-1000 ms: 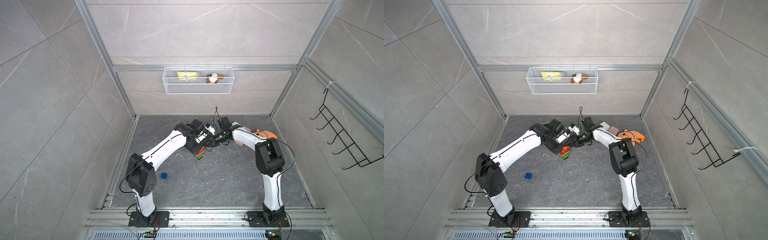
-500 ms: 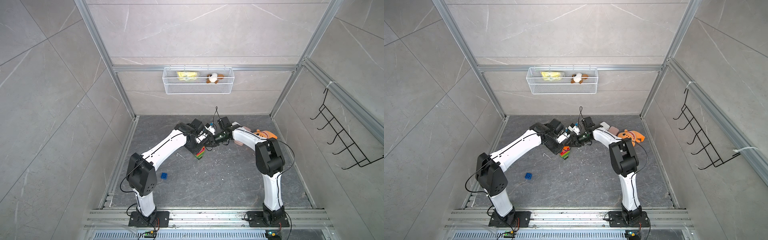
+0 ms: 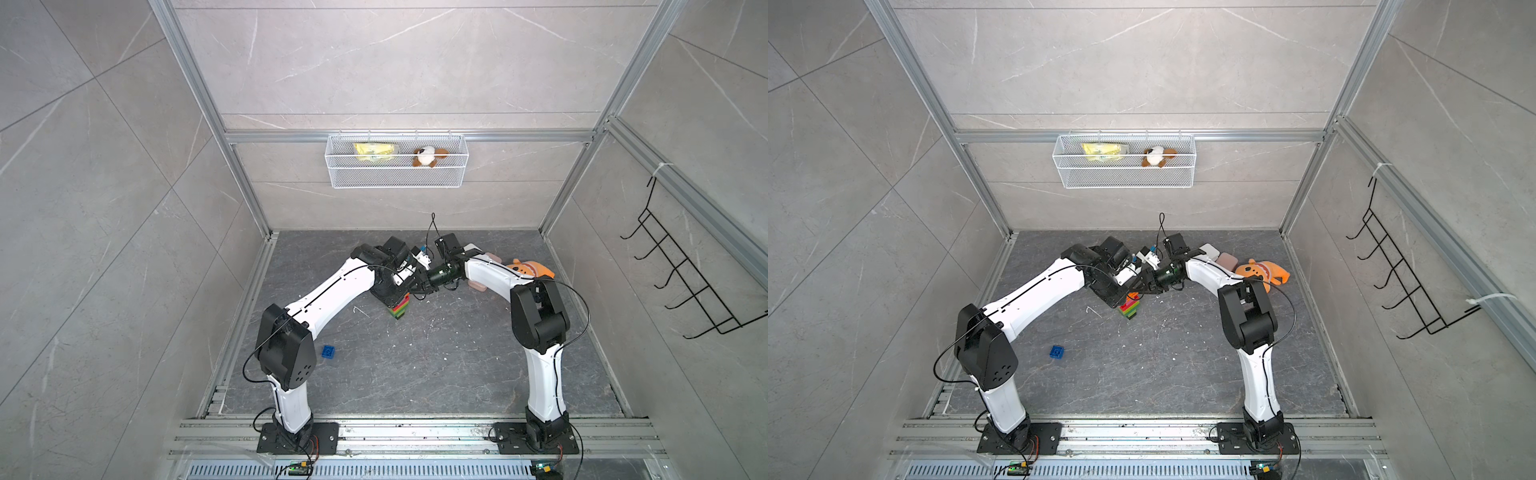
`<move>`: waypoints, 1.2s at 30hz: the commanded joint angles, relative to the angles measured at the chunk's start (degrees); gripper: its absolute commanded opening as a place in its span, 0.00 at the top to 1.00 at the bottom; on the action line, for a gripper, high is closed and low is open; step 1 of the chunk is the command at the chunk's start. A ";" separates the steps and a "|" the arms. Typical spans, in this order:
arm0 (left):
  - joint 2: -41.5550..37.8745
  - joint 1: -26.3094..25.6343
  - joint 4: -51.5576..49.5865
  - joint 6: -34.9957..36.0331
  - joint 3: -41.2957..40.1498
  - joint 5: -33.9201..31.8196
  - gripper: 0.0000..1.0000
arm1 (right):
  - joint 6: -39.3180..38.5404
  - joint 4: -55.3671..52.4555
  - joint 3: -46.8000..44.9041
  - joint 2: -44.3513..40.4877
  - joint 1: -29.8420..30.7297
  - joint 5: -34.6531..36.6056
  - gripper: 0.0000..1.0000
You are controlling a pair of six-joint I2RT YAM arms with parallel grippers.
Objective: Assemble a carrot with lego
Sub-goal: Assemble the lego brick with the lego brick.
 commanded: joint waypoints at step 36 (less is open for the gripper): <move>2.04 -0.55 -5.41 -0.44 -2.21 -4.85 1.00 | 1.97 -0.74 -0.17 2.31 -0.10 3.62 0.62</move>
